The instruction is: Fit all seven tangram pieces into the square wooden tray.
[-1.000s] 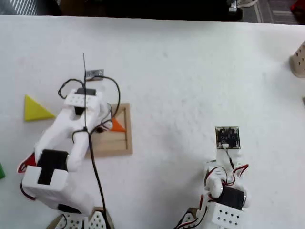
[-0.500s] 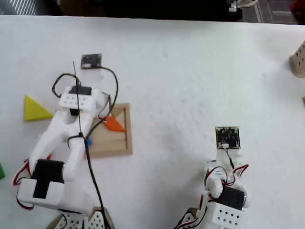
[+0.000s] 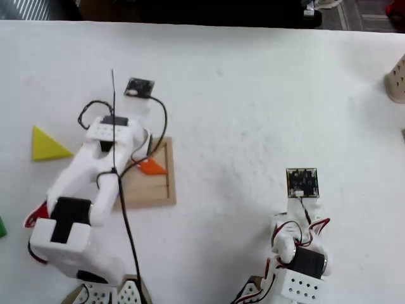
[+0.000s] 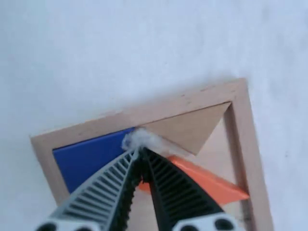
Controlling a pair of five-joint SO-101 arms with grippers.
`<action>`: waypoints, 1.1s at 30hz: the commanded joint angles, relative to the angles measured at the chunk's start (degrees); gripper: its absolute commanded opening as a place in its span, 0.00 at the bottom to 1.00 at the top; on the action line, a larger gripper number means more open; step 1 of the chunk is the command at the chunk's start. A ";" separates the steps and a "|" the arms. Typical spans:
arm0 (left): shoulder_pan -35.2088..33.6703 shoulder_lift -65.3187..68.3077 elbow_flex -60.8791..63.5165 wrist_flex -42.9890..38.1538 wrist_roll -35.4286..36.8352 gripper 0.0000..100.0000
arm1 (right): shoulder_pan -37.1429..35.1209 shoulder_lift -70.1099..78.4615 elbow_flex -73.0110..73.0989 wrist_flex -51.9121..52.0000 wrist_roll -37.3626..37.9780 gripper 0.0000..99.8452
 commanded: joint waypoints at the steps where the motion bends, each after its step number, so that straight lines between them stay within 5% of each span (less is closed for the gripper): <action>1: 0.31 -6.02 3.16 0.62 -0.44 0.02 | 0.22 -0.66 0.35 0.31 0.53 0.02; 12: 0.31 -22.11 20.48 0.44 -0.53 0.02 | 0.22 -0.66 0.35 0.31 0.53 0.02; 21: 1.27 -36.88 22.33 0.62 0.00 0.02 | 0.22 -0.66 0.35 0.31 0.53 0.02; 33: 13.49 -27.38 21.98 3.69 0.09 0.02 | 0.31 -0.66 0.35 0.31 0.53 0.02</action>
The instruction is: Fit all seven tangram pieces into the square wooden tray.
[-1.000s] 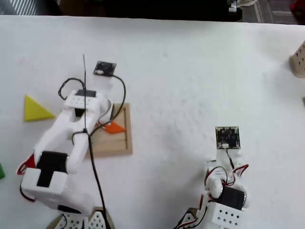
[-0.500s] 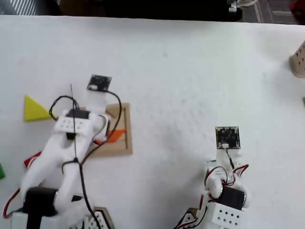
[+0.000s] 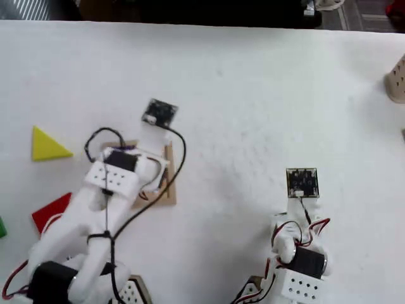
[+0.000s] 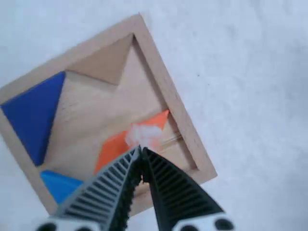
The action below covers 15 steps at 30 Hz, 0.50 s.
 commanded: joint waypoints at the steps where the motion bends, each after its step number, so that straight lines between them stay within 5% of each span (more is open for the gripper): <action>1: 1.80 4.18 -0.62 0.09 0.09 0.02 | 0.31 -0.66 0.35 0.31 0.53 0.02; 15: -5.32 10.42 -2.11 -5.10 0.09 0.02 | 0.31 -0.66 0.35 0.31 0.53 0.02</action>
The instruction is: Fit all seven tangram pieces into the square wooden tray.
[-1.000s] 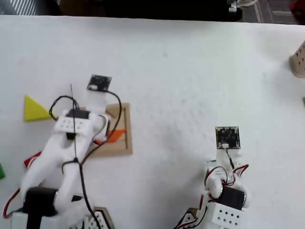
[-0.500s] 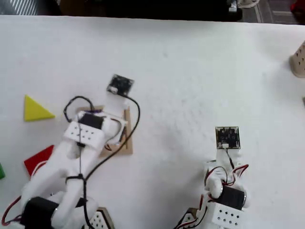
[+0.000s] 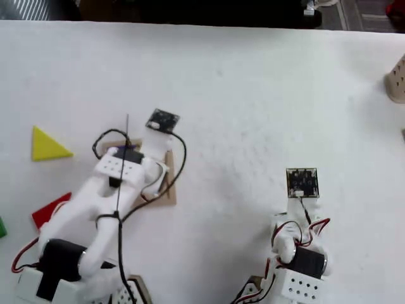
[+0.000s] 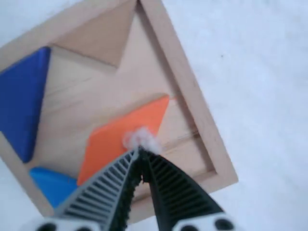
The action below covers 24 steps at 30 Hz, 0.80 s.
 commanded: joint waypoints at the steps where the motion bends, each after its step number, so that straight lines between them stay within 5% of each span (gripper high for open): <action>1: -4.00 0.13 -1.85 -2.55 0.09 0.02 | 0.31 -0.66 0.35 0.31 0.53 0.02; 24: -14.81 -0.40 -2.20 -2.90 5.54 0.02 | 0.31 -0.66 0.35 0.31 0.53 0.02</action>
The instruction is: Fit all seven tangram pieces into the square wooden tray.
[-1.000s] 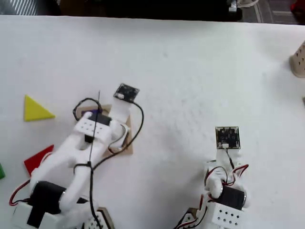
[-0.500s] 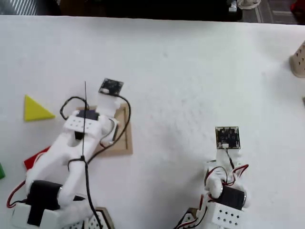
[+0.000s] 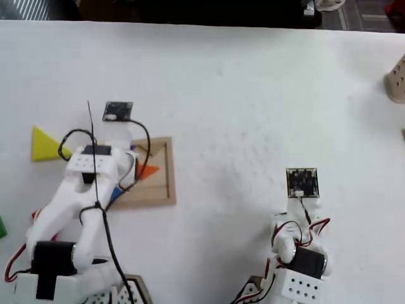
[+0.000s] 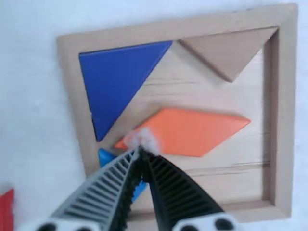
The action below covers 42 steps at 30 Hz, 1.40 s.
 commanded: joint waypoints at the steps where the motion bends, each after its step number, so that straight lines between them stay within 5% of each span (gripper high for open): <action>1: -1.01 -0.48 -2.29 -0.88 0.97 0.02 | 0.31 -0.66 0.35 0.31 0.53 0.02; 12: -8.22 -8.92 1.23 -0.70 1.05 0.03 | 0.31 -0.66 0.35 0.31 0.53 0.02; 42: -8.22 -13.32 8.09 -5.89 1.41 0.02 | 0.31 -0.66 0.35 0.31 0.53 0.02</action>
